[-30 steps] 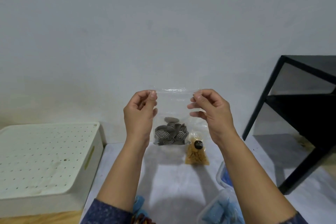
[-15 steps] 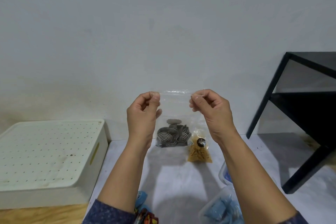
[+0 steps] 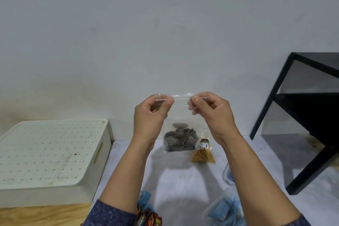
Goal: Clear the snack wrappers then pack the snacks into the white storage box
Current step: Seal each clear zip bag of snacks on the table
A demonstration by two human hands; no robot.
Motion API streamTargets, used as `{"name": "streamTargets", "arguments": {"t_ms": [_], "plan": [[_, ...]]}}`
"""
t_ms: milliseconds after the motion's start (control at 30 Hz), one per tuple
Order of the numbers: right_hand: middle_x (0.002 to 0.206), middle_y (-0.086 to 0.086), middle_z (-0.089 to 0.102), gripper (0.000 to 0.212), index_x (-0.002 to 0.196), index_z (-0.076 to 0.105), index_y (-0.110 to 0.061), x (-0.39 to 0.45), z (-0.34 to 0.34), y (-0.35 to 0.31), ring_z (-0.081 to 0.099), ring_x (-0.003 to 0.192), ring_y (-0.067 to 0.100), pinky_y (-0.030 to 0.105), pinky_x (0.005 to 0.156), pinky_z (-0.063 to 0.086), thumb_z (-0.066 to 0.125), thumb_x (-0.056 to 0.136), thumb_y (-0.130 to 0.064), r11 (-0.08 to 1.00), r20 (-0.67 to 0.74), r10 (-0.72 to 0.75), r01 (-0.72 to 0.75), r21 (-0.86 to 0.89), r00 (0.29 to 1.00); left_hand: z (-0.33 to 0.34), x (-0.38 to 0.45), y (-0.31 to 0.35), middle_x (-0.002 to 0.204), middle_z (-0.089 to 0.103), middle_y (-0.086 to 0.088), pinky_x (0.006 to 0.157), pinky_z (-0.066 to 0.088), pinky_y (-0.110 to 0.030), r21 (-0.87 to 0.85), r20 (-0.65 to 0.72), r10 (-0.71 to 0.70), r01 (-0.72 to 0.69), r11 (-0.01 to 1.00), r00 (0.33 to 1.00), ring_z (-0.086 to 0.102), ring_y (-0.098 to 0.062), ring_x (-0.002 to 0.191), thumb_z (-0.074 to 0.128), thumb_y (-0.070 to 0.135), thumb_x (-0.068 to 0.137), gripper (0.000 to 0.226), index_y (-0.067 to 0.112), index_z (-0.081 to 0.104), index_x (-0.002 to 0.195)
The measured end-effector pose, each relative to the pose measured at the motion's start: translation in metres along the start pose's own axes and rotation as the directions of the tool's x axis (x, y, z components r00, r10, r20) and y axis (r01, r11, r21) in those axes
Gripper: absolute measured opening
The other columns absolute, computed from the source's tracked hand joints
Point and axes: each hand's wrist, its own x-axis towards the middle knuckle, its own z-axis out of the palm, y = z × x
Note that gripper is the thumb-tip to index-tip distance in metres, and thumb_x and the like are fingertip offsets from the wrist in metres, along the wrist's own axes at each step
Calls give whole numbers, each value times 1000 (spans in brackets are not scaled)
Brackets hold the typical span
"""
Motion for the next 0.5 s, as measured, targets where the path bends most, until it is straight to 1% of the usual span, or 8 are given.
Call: {"name": "streamTargets", "arguments": {"t_ms": [133,267,333,400,467,500], "plan": [[69,0,72,6,80,71,-9,-4,3,0,62,65,12,21,62,51,68,81,-3,998,63,50,-48,-28,997,-1,-1,0,63,67,19,72,52,-30,25,-5,0,0,1000,1000,57,7,60,73,17,79,17,28,68,67],[63,-2,70,10,76,70,-11,-4,5,0,61,62,11,20,61,50,68,81,-2,997,34,17,-15,-81,999,-1,-3,-2,64,67,18,80,52,-38,73,-5,16,-15,997,1000,59,4,63,72,16,80,21,30,67,66],[66,-1,71,7,78,70,-10,-4,5,1,62,63,11,21,61,50,69,80,-3,997,44,42,-39,-62,998,-1,-3,-1,67,66,14,83,52,-39,123,-14,45,-43,991,999,61,-2,68,72,17,81,20,31,65,68],[71,2,72,4,82,72,-7,-5,6,0,63,65,12,22,61,49,71,78,-7,996,83,87,-84,-37,993,-1,-4,0,72,66,13,85,53,-38,158,-16,64,-60,986,998,63,-7,74,71,19,82,19,31,64,70],[73,3,72,9,85,73,-6,-6,7,0,62,65,11,21,60,48,73,77,-8,994,110,93,-86,-73,990,-1,-5,-1,72,68,13,86,53,-37,148,-7,59,-58,987,998,64,-9,77,72,19,81,19,31,65,68],[71,2,72,6,84,73,-6,-6,7,0,61,63,9,20,59,47,72,78,-7,993,103,79,-69,-93,992,-1,-6,-1,72,69,14,86,54,-36,141,12,54,-55,988,998,65,-9,78,72,19,81,19,32,66,68]]}}
